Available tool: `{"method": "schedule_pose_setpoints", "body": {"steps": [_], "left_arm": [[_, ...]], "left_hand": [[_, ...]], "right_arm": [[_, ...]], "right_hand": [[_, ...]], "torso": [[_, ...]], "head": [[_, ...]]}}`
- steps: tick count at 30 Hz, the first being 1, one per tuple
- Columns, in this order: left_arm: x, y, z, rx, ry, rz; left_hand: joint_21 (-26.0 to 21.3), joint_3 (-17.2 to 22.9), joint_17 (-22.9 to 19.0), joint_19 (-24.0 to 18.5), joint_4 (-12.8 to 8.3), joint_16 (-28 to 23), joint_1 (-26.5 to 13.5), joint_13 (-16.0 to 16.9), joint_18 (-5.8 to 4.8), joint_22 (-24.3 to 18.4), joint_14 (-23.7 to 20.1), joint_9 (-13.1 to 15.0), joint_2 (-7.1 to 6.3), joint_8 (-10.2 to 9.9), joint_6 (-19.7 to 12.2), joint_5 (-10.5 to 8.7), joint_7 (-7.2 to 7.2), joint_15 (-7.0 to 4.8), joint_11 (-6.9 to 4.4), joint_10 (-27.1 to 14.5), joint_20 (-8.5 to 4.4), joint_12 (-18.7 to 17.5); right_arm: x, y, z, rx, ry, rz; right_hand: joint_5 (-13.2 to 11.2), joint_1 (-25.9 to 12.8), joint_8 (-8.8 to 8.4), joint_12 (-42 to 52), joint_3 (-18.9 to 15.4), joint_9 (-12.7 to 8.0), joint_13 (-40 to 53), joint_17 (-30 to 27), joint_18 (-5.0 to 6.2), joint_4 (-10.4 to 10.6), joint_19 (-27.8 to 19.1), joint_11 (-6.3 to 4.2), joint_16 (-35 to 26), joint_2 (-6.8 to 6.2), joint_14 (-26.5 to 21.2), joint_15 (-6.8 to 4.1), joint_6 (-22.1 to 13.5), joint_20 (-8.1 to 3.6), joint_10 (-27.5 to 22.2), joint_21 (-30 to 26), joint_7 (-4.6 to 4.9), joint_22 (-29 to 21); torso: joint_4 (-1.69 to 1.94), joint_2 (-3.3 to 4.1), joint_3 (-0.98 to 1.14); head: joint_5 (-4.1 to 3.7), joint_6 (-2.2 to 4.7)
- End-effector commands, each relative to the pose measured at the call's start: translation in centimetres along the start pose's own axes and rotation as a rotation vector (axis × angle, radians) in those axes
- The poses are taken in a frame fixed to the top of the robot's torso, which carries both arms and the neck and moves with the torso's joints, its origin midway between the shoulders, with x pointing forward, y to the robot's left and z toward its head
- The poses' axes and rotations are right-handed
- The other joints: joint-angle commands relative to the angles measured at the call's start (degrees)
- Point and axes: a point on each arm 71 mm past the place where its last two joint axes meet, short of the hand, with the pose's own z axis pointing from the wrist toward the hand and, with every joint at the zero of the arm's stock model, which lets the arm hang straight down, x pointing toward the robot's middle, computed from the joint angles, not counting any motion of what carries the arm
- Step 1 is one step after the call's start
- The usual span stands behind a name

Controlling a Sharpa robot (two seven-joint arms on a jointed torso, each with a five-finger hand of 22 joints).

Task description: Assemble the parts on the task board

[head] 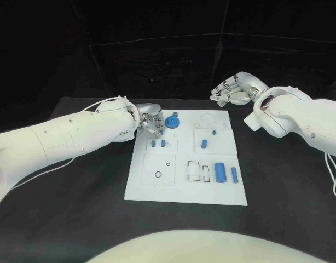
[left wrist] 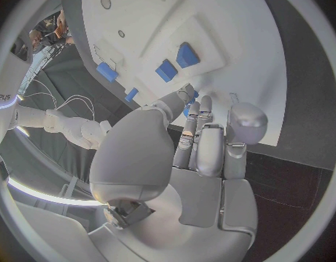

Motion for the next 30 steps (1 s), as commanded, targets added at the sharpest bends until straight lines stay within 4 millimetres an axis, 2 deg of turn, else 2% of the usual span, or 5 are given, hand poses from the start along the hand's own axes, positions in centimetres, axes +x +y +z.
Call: {"method": "schedule_pose_setpoints", "body": {"steps": [1,17,30], "left_arm": [[0.03,0.02,-0.02,-0.014,0.014,0.004],[-0.03,0.57,-0.33,-0.026,0.015,0.003],[-0.20,0.98,-0.51,-0.038,-0.004,0.001]], "left_hand": [[-0.3,-0.4,-0.1,0.0,0.0,-0.1,-0.2,0.1,-0.79,0.0,0.8,0.1,-0.23,-0.2,0.0,0.39,0.06,0.34,-0.13,-0.4,0.57,-0.1],[-0.3,-0.4,-0.2,0.0,-0.1,-0.1,0.2,0.2,-0.76,0.1,0.8,0.3,0.27,0.2,1.1,0.46,-0.16,0.22,-0.30,-0.3,0.54,0.1],[-0.3,-0.4,-0.3,0.0,-0.2,-0.1,0.5,0.2,-0.76,0.2,0.7,0.2,0.31,-0.1,0.7,0.46,-0.02,0.22,-0.25,-0.4,0.53,0.2]], "right_arm": [[-0.02,0.14,0.03,-0.006,0.007,-0.002],[-0.12,0.03,0.01,-0.004,0.003,-0.003],[-0.23,-0.10,0.02,0.001,-0.002,-0.005]], "right_hand": [[0.2,0.3,-0.26,-0.4,0.1,-0.1,-0.1,-0.1,0.48,-0.4,0.2,0.24,-0.4,-0.13,-0.3,0.26,-0.2,0.01,-0.3,-0.3,0.31,-0.1],[0.2,0.3,-0.28,-0.4,0.1,-0.1,-0.1,-0.2,0.47,-0.4,0.2,0.26,-0.4,-0.14,-0.3,0.28,-0.2,0.03,-0.4,-0.4,0.32,-0.2],[0.2,0.3,-0.32,-0.5,0.2,-0.1,-0.1,-0.4,0.47,-0.5,0.2,0.30,-0.4,-0.19,-0.5,0.33,-0.3,0.07,-0.5,-0.6,0.35,-0.3]], "torso": [[-0.03,0.03,0.00],[0.01,-0.01,0.00],[-0.01,0.02,0.01]], "head": [[0.09,-0.04],[0.12,-0.14],[0.16,-0.14]]}}
